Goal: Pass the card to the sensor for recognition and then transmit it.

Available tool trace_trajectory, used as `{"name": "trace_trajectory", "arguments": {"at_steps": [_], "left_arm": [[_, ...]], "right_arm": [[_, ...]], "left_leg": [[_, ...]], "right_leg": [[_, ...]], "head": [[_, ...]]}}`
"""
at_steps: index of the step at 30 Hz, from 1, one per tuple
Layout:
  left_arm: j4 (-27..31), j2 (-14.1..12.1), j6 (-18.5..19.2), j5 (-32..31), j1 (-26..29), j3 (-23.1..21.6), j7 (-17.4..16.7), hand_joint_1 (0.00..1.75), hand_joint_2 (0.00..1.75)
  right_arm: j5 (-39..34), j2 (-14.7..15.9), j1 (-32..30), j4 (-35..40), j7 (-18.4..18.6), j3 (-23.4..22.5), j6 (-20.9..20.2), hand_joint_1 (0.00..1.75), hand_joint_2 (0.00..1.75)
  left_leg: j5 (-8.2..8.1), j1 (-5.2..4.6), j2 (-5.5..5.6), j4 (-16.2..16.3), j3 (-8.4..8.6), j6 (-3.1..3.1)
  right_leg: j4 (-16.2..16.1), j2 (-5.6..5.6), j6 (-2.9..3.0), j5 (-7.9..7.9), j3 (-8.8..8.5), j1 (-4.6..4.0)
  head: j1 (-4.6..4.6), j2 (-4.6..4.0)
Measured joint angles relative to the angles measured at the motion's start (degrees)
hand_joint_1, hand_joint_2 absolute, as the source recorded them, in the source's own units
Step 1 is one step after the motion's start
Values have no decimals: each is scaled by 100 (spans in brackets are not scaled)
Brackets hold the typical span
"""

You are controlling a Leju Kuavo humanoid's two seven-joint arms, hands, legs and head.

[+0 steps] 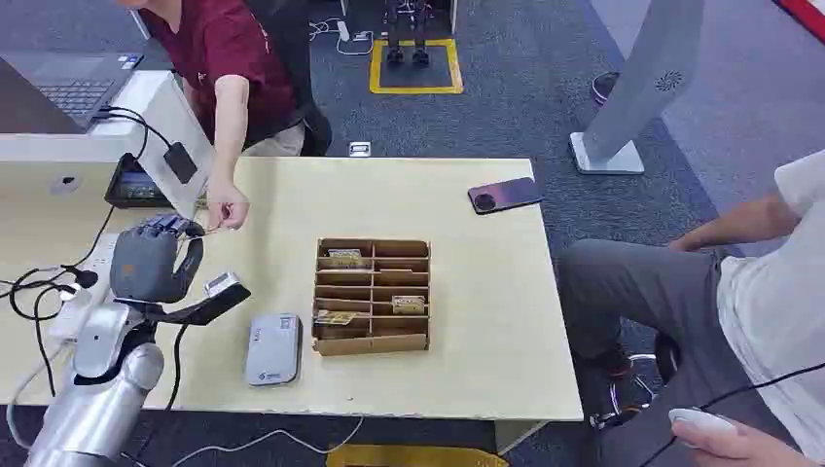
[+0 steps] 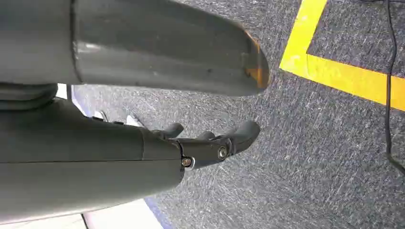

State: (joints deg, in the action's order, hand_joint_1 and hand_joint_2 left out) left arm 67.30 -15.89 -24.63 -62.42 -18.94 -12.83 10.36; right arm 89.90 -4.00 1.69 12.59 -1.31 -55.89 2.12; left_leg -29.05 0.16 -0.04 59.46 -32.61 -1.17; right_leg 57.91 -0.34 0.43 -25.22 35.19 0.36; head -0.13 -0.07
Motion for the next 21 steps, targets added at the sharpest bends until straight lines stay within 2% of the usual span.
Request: {"name": "trace_trajectory", "arguments": {"at_steps": [1,2,9,10,16,18,21], "left_arm": [[0,0,0,0,0,0,0,138,175],[0,0,2,0,0,0,0,175,175],[0,-2,63,0,0,0,0,175,175],[0,-2,85,0,0,2,0,168,175],[0,-4,138,0,0,2,0,168,175],[0,-7,138,0,2,2,0,175,175],[0,-9,151,0,9,2,0,175,175]], "right_arm": [[0,0,0,0,2,0,0,0,0],[0,0,-1,0,0,2,0,0,0],[0,0,-2,0,2,2,-7,0,0],[0,0,-2,0,2,2,-7,0,0],[0,0,-3,0,2,2,-7,0,0],[0,0,-3,0,2,2,-7,0,0],[0,0,-3,0,2,2,-7,0,0]], "left_leg": [[0,0,0,0,0,0],[0,0,0,0,0,0],[2,0,0,0,1,2],[2,0,0,0,1,4],[6,0,0,0,1,8],[6,0,0,0,1,8],[6,0,0,0,0,8]], "right_leg": [[0,0,0,0,0,0],[0,1,0,0,0,0],[0,2,0,0,-2,-1],[0,2,1,1,-2,-1],[1,2,3,3,-1,-1],[1,1,3,3,-1,-1],[1,1,3,3,-1,-1]], "head": [[0,0],[0,-2],[0,0],[0,-2],[0,0],[0,-2],[0,-2]]}}
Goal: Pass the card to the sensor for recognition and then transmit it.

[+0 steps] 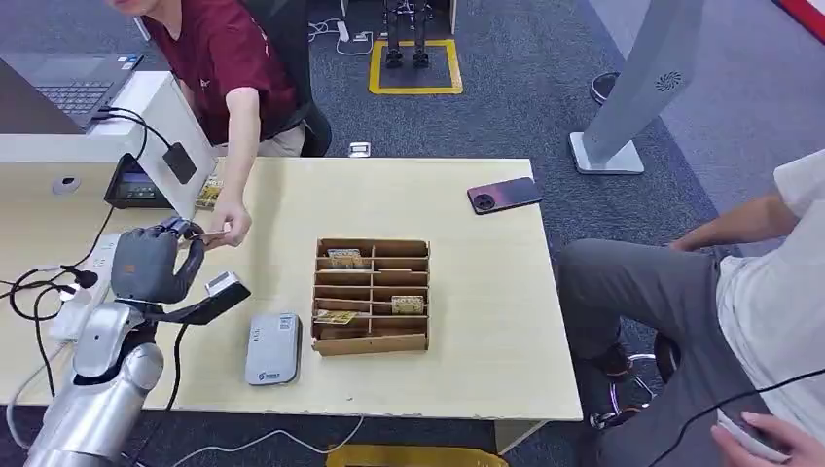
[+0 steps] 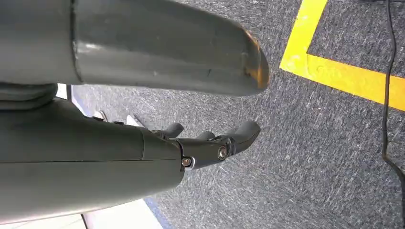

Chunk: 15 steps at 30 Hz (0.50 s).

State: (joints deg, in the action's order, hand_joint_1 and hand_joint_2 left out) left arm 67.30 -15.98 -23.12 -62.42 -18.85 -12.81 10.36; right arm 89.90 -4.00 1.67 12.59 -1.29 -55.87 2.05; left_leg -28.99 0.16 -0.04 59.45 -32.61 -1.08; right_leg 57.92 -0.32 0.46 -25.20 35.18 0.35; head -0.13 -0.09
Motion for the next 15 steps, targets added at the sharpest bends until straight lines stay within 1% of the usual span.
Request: {"name": "trace_trajectory", "arguments": {"at_steps": [2,4,6,8,9,10,11,13,14,15], "left_arm": [[0,0,48,105,8,2,7,175,175],[7,13,149,462,40,33,123,175,175],[129,50,356,1204,131,107,392,175,175],[311,118,661,1975,241,234,643,175,175],[427,162,882,2355,311,311,708,175,175],[529,212,1114,2685,372,385,702,175,175],[659,290,1486,3119,434,487,616,175,175],[848,431,2266,3824,542,638,308,175,175],[933,478,2552,4112,606,693,224,175,175],[1016,511,2729,4329,682,734,173,175,175]], "right_arm": [[0,0,0,0,0,0,0,0,0],[0,0,0,0,0,0,0,0,0],[0,0,-3,0,0,0,0,0,0],[0,0,-6,0,0,0,0,0,0],[0,0,-6,0,0,0,0,0,0],[-2,0,-7,0,2,-2,0,0,0],[-9,0,-11,0,13,-7,0,0,0],[-22,-2,-13,0,26,-22,4,0,0],[-28,-2,-14,0,28,-28,7,0,0],[-28,-2,-17,0,28,-37,7,0,0]], "left_leg": [[0,0,0,0,0,0],[0,0,0,0,0,0],[0,0,-1,0,0,0],[0,0,-1,0,0,0],[-1,0,-1,0,0,-1],[-1,-1,-1,0,0,-1],[-1,-1,0,0,-1,-2],[-2,-1,1,0,-3,-2],[-2,-1,0,0,-3,-2],[-2,-1,-2,0,-2,-2]], "right_leg": [[0,0,0,0,0,0],[0,-1,0,0,1,0],[-1,-2,0,0,2,0],[-1,-2,0,0,2,1],[-1,-2,0,0,2,1],[-2,-2,-1,-1,2,1],[-3,-2,-1,-1,2,1],[-3,-1,-3,-2,2,1],[-3,-1,-2,-1,2,1],[-3,-4,-2,-1,2,1]], "head": [[0,0],[0,0],[0,0],[0,0],[-4,0],[-2,0],[-4,2],[-2,0],[-2,0],[0,0]]}}
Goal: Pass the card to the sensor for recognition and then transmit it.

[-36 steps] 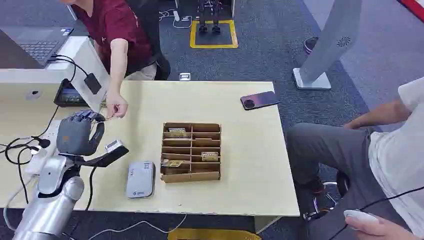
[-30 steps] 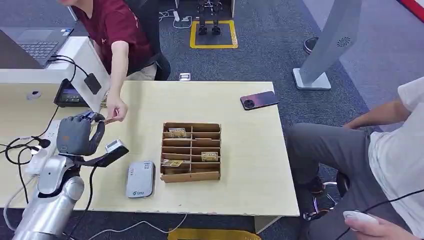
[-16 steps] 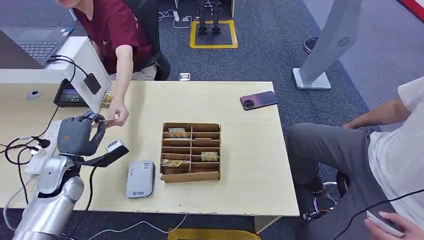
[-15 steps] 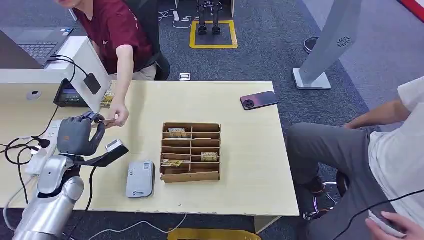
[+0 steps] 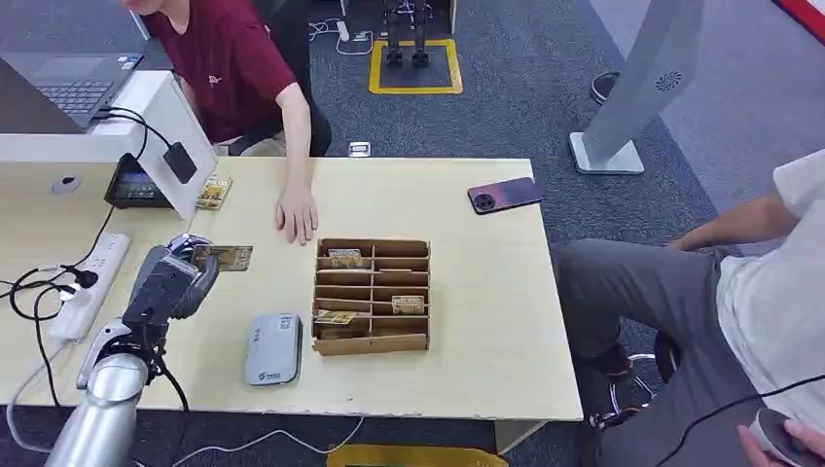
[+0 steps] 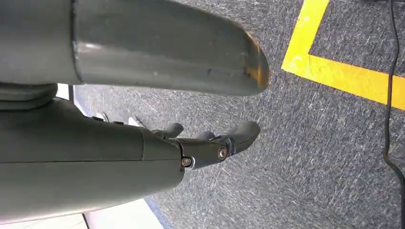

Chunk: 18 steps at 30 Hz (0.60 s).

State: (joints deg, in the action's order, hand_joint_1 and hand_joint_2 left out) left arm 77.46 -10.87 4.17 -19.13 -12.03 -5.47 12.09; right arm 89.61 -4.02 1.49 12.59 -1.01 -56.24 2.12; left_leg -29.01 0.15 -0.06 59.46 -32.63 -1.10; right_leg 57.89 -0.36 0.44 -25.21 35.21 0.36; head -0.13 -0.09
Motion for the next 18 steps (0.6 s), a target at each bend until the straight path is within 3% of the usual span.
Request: {"name": "trace_trajectory", "arguments": {"at_steps": [6,13,18], "left_arm": [[250,44,309,460,224,179,-77,175,175],[455,18,1037,1509,681,267,-291,175,175],[575,-48,1113,1605,1121,267,-315,175,175]], "right_arm": [[0,2,-29,0,0,-70,0,0,0],[-9,0,-39,0,-13,-149,44,0,0],[-7,0,-58,0,-13,-221,83,0,0]], "left_leg": [[0,1,3,-1,-1,0],[-2,1,-2,-4,0,3],[-2,1,8,-4,-6,3]], "right_leg": [[0,2,0,-1,1,-1],[2,-4,0,-1,1,0],[0,6,-2,-4,6,-1]], "head": [[2,2],[0,0],[-2,0]]}}
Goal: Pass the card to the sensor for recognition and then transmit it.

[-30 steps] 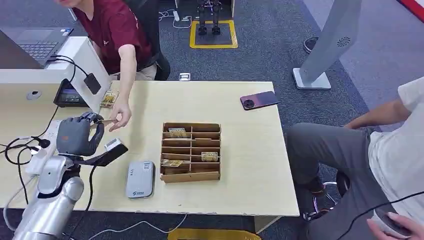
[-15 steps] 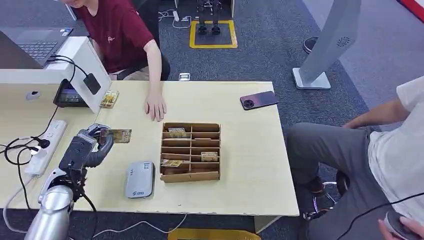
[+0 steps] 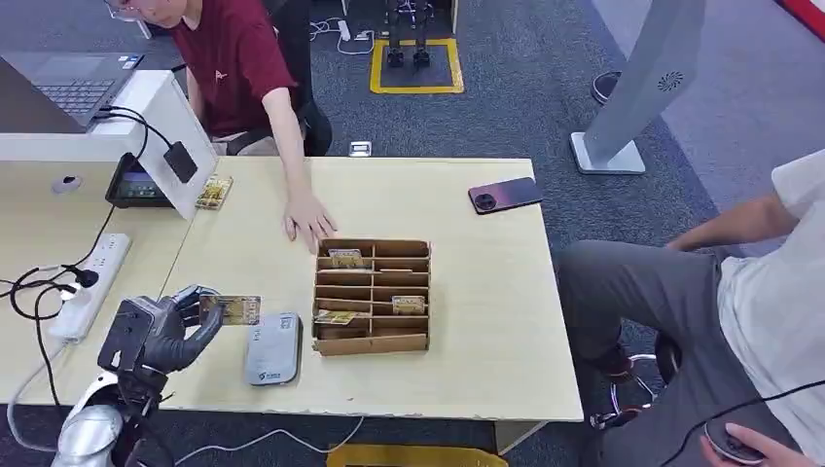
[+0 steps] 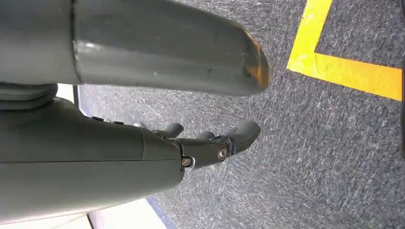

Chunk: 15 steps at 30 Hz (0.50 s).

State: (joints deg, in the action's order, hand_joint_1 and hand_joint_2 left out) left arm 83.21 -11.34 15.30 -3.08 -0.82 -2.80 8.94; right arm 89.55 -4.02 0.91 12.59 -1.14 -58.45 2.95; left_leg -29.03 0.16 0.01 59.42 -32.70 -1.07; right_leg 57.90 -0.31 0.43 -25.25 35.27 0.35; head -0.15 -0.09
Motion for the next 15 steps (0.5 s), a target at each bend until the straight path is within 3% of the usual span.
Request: {"name": "trace_trajectory", "arguments": {"at_steps": [7,15], "left_arm": [[66,-42,13,-37,101,0,-67,175,175],[-105,-9,-488,-1063,303,-208,-337,175,175]], "right_arm": [[0,0,0,0,6,-20,0,0,0],[35,-2,19,0,61,-44,2,0,0]], "left_leg": [[0,0,-2,0,0,0],[0,0,-3,0,2,0]], "right_leg": [[0,0,0,1,-2,1],[0,-1,0,1,-1,0]], "head": [[0,0],[-2,0]]}}
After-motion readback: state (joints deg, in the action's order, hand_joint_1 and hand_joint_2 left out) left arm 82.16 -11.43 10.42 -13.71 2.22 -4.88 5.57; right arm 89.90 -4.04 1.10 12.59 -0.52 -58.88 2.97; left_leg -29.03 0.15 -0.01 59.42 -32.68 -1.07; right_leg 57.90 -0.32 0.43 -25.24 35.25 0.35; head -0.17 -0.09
